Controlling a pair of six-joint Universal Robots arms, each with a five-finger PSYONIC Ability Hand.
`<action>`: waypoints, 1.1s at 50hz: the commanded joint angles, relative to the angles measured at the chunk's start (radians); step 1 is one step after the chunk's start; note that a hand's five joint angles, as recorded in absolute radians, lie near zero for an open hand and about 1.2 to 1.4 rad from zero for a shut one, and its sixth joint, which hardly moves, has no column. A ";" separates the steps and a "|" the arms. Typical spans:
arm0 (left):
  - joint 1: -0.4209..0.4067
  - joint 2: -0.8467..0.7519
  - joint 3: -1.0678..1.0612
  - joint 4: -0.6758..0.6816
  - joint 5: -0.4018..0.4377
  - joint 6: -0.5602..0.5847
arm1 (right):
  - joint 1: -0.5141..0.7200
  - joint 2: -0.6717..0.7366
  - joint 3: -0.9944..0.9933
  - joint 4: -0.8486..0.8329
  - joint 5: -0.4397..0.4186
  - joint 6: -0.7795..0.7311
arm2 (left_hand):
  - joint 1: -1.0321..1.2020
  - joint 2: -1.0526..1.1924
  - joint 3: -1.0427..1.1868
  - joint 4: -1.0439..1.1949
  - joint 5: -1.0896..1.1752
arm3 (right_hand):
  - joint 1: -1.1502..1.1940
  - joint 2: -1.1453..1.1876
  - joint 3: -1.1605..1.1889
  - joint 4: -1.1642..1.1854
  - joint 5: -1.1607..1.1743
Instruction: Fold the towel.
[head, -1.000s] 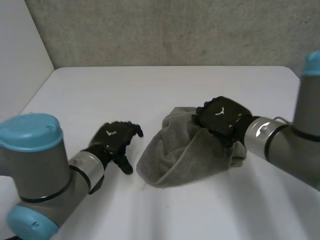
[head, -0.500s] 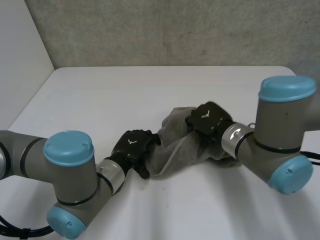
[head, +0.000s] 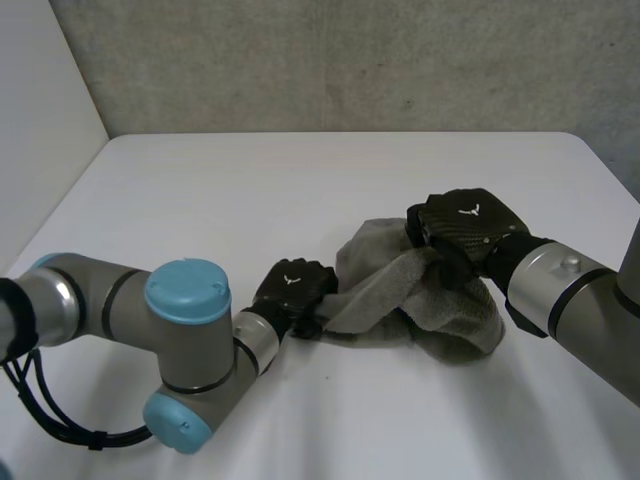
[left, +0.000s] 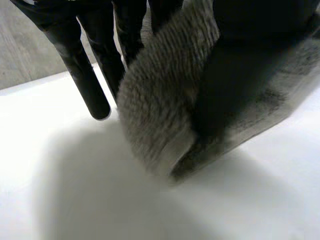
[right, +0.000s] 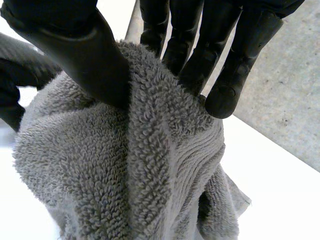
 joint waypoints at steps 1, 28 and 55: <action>0.001 -0.030 0.061 0.003 -0.008 0.006 | -0.002 0.000 -0.057 0.000 0.002 0.017 | 0.486 0.478 0.497 0.497 0.499 | 0.097 0.103 0.085 0.063 0.096; 0.212 0.310 0.328 -0.003 -0.166 0.018 | 0.019 0.084 -0.237 -0.523 0.001 -0.101 | 0.486 0.478 0.497 0.497 0.499 | 0.097 0.103 0.085 0.063 0.096; 0.308 0.388 -0.251 -0.020 -0.090 0.034 | 0.079 0.221 -0.105 0.057 -0.084 -0.159 | 0.486 0.478 0.497 0.497 0.499 | -0.454 -0.449 -0.467 -0.488 -0.455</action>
